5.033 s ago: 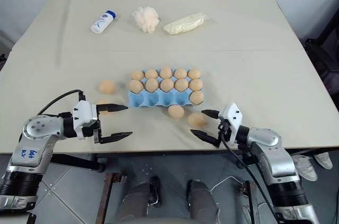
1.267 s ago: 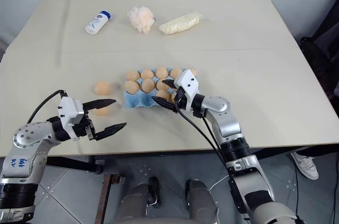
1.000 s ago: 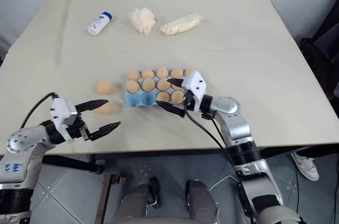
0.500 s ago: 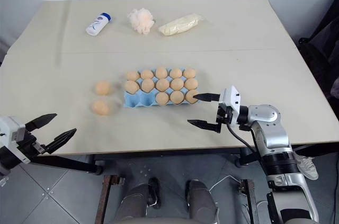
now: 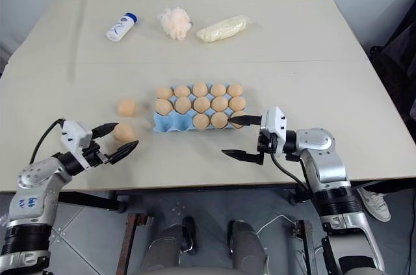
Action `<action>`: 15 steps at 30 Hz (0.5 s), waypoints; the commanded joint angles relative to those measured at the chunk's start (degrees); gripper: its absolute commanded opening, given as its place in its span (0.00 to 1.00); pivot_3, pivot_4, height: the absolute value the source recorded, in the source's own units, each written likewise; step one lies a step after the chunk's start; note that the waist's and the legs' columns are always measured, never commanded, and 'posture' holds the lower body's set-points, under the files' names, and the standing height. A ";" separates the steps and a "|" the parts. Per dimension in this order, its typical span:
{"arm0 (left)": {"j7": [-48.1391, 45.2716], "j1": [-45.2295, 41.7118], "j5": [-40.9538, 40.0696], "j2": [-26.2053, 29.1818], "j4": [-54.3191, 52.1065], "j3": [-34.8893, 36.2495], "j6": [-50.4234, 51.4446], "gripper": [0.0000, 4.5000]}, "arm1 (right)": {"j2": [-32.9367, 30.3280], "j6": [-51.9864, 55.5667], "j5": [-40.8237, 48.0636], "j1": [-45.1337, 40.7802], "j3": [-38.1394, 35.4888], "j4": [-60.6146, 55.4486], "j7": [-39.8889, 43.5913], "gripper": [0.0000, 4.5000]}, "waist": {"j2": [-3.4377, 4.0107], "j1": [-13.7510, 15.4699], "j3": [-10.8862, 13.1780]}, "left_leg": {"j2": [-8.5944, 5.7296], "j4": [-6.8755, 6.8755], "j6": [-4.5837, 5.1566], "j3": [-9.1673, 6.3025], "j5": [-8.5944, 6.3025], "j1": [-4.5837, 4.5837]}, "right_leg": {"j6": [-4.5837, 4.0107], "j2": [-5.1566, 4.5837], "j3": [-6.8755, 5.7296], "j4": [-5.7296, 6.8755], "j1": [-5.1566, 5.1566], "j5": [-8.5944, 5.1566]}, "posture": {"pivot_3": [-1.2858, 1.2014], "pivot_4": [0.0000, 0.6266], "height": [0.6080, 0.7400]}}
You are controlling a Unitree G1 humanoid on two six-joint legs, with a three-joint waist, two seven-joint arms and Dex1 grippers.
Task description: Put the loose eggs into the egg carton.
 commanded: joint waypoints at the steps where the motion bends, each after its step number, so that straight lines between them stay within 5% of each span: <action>1: 1.62 -1.92 1.90 -0.88 3.41 -0.81 -3.04 0.96 | 0.22 0.21 0.91 1.21 -0.14 -3.77 -0.77 1.00 | 0.00 0.03 0.00 | 0.02 0.04 0.00 -0.01 0.00 0.00 | 0.00 0.01 -0.01 0.03 0.02 0.00 | 0.52 0.24 1.00; 8: 0.88 -1.20 0.77 -1.47 1.03 -0.79 -4.76 0.54 | -0.08 0.30 0.65 2.93 0.07 -5.10 -1.89 1.00 | -0.03 0.45 -0.02 | 0.01 0.13 0.00 -0.01 0.00 0.11 | 0.07 -0.02 0.00 0.04 0.18 0.05 | 0.52 0.24 1.00; 15: -2.12 -0.83 -5.19 0.14 -13.21 -1.85 2.23 0.50 | -0.49 -0.31 0.20 3.85 -0.41 -4.64 -2.97 1.00 | -0.02 0.67 -0.02 | 0.01 0.06 0.00 -0.01 0.00 0.09 | 0.04 -0.01 -0.01 0.02 0.15 0.03 | 0.52 0.24 1.00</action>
